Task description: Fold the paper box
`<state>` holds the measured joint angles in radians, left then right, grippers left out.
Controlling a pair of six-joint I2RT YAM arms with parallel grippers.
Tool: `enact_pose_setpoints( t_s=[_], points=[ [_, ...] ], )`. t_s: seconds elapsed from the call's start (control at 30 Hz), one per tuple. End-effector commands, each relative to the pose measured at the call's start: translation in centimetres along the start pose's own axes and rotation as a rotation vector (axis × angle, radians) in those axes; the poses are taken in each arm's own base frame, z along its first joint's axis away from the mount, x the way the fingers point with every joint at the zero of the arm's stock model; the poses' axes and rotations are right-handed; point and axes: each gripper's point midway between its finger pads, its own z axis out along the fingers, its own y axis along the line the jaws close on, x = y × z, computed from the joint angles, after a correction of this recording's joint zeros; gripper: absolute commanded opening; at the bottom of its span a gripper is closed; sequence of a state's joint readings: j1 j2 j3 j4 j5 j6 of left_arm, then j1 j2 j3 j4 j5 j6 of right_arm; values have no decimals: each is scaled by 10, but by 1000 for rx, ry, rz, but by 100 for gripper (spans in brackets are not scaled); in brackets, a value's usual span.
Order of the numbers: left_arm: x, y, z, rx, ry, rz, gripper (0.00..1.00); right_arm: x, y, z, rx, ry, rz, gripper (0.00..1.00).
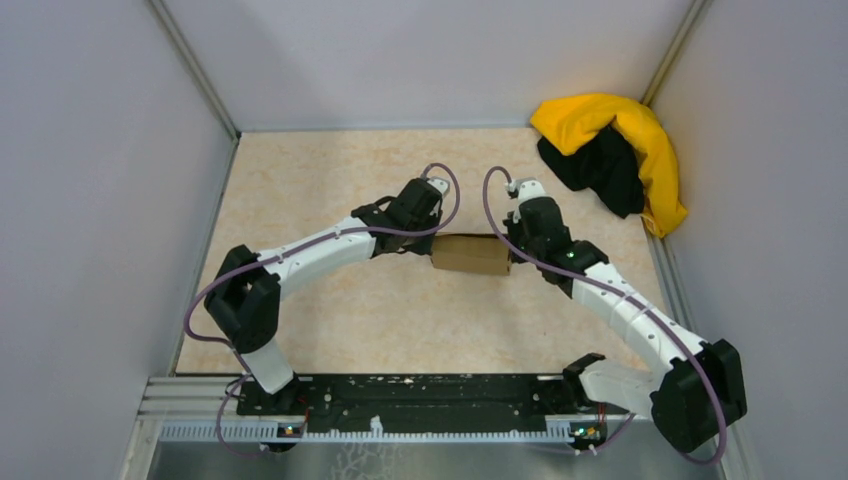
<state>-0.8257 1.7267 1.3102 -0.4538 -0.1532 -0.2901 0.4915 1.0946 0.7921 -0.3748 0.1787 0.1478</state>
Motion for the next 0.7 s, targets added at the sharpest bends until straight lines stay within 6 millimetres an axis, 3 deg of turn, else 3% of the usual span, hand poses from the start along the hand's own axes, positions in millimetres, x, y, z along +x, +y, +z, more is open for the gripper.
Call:
enact_pose_setpoints(
  t_s=[0.0,0.23,0.43,0.67],
  points=[
    [31,-6,3,36,131,32,5,-28,20,-10,-118,-15,32,0],
    [23,-8,-2,37,124,25,10,-25,25,-15,-165,51,34,0],
    [19,-9,-6,44,110,19,21,-20,24,-14,-168,67,28,0],
    [18,-13,-11,68,102,16,27,-13,19,-9,-143,65,21,0]
  ],
)
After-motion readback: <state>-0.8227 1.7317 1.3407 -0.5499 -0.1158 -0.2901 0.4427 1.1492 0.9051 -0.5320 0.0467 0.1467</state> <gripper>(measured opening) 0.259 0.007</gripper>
